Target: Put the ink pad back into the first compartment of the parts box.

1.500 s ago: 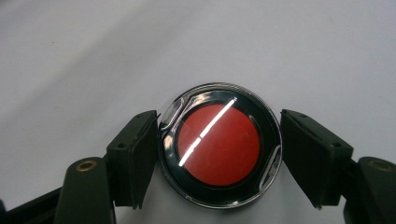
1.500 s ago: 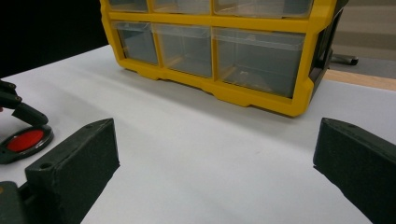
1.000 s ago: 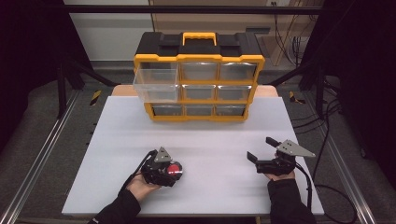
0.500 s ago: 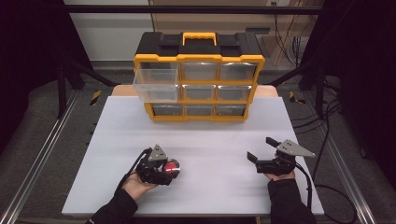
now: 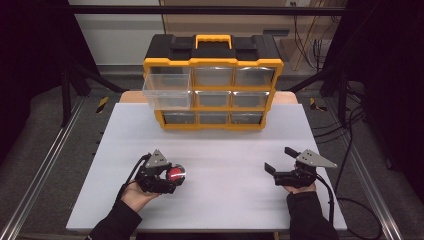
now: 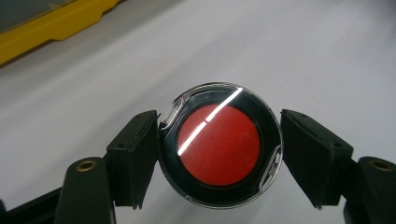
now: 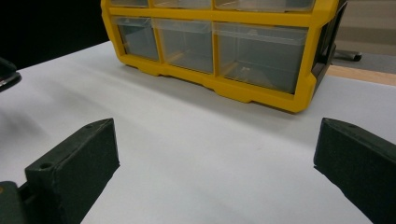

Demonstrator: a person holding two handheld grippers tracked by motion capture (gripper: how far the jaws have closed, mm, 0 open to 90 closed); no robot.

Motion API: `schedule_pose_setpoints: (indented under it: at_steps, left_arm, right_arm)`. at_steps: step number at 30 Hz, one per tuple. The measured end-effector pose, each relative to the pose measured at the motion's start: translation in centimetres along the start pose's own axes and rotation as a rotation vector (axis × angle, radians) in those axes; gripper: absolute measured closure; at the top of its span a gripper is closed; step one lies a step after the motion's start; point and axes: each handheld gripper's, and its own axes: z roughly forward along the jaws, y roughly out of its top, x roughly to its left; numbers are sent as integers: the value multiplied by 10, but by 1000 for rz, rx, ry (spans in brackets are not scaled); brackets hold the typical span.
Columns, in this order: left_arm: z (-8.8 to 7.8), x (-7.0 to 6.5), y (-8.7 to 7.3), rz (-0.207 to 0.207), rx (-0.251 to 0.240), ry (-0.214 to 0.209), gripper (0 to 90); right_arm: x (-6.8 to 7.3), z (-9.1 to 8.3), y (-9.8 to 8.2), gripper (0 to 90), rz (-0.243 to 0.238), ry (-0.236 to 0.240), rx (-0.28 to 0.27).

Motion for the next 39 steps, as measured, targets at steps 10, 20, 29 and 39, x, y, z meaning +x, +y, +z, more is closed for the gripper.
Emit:
schedule_pose_setpoints:
  at_steps: [10,20,29,39]
  left_arm:
    - [-21,10,3,-25,-50,28,291]
    - [-41,16,9,-41,-90,54,291]
    - [-59,20,18,-52,-137,65,291]
    - [-81,25,33,-53,-212,85,291]
  right_arm:
    - [0,0,0,0,0,-1,1]
    - [1,0,0,0,-4,-2,1]
    - [1,1,0,0,-6,-4,2]
    - [1,0,0,0,-4,-5,1]
